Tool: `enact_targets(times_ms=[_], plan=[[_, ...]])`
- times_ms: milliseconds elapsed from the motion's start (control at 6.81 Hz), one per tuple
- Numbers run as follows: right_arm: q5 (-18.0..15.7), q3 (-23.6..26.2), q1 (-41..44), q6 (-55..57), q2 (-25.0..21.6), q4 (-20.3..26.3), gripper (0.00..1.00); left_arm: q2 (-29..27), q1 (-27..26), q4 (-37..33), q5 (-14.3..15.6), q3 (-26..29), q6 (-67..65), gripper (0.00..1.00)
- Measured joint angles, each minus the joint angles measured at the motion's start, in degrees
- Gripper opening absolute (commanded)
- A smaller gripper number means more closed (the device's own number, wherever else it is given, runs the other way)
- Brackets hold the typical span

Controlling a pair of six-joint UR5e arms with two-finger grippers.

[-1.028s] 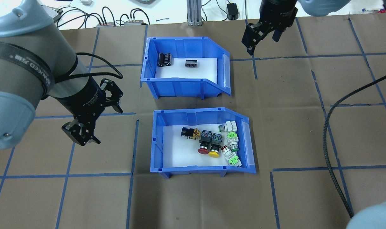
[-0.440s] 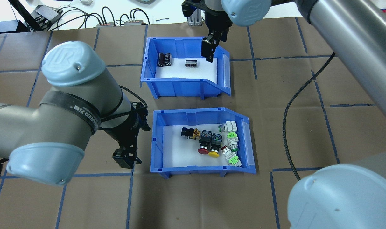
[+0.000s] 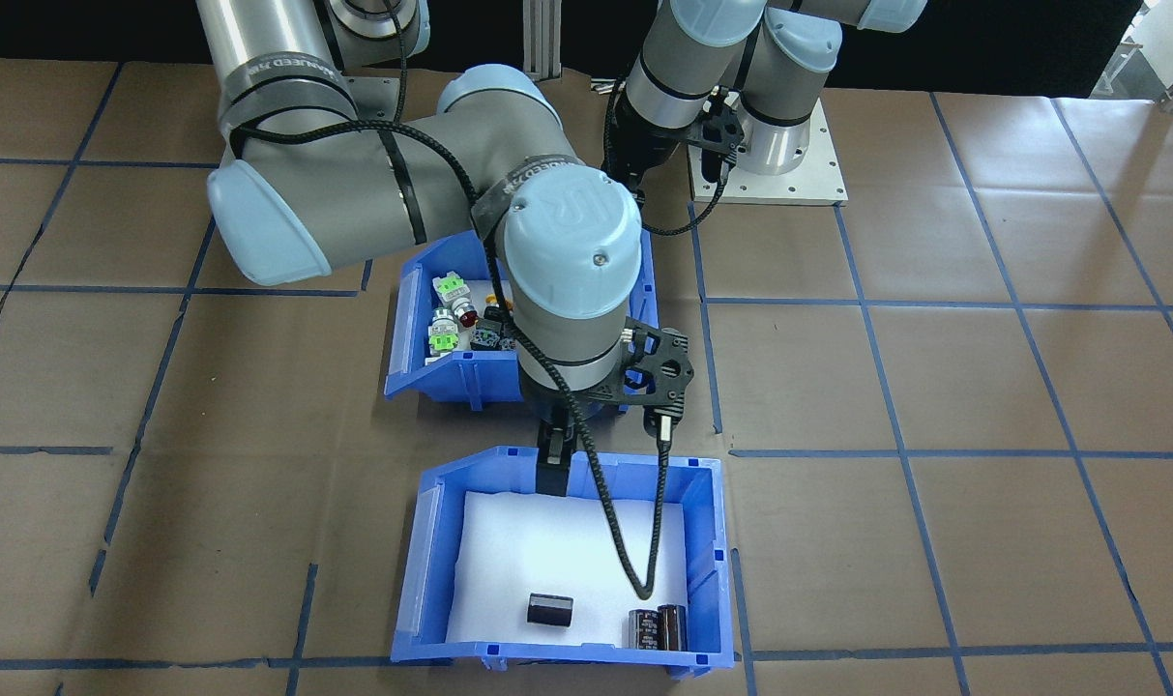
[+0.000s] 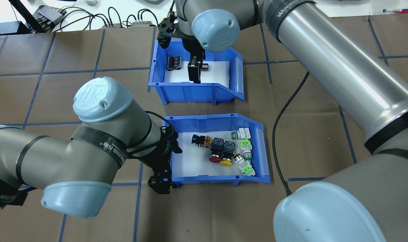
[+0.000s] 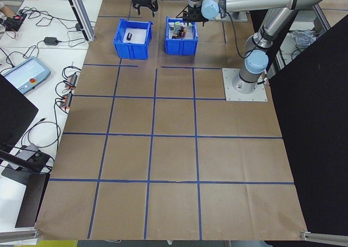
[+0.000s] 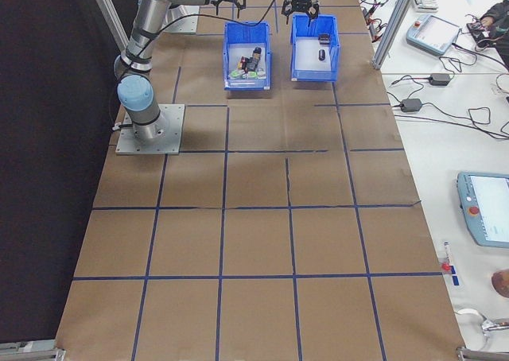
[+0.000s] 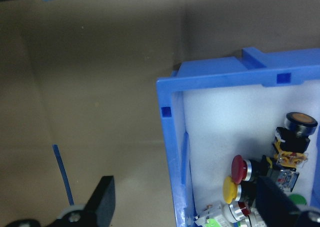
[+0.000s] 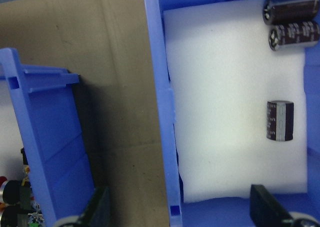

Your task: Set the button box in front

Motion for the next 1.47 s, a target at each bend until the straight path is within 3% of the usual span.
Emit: enact_targets(times_ms=[440,587,734,881,1028,1174,1321,1468], plan=[[-0.8,0.4,2.5,-1.5,4.5,-7.0,1.0,-3.2,-2.7,9.6,-0.8,-2.9,-5.4,0.99],[-1.9,0.6,2.9,-1.5,6.1,-8.6,1.0,-5.4,-4.0,12.5,-0.9,-3.0,-6.9,0.93],[-2.4,1.2,3.2,-1.4,7.0,-9.3,1.0,-7.1,-5.3,14.3,-0.9,-3.0,-7.3,0.99],[-2.6,2.6,3.3,-1.4,7.0,-9.8,0.77,-7.6,-6.3,14.9,-0.9,-3.1,-7.3,0.99],[-2.7,4.2,3.4,-1.4,6.6,-11.2,0.42,-7.7,-6.8,15.0,-0.8,-3.1,-7.2,0.99],[-2.8,5.1,3.4,-1.5,6.3,-13.0,0.17,-8.0,-7.2,15.0,-0.8,-3.3,-7.2,0.99],[-2.9,5.4,3.4,-1.6,6.2,-14.0,0.05,-8.2,-7.5,15.0,-0.8,-3.6,-7.3,0.98],[-2.9,5.2,3.4,-1.6,6.1,-14.2,0.03,-8.7,-7.7,15.2,-0.7,-3.9,-7.3,0.96]])
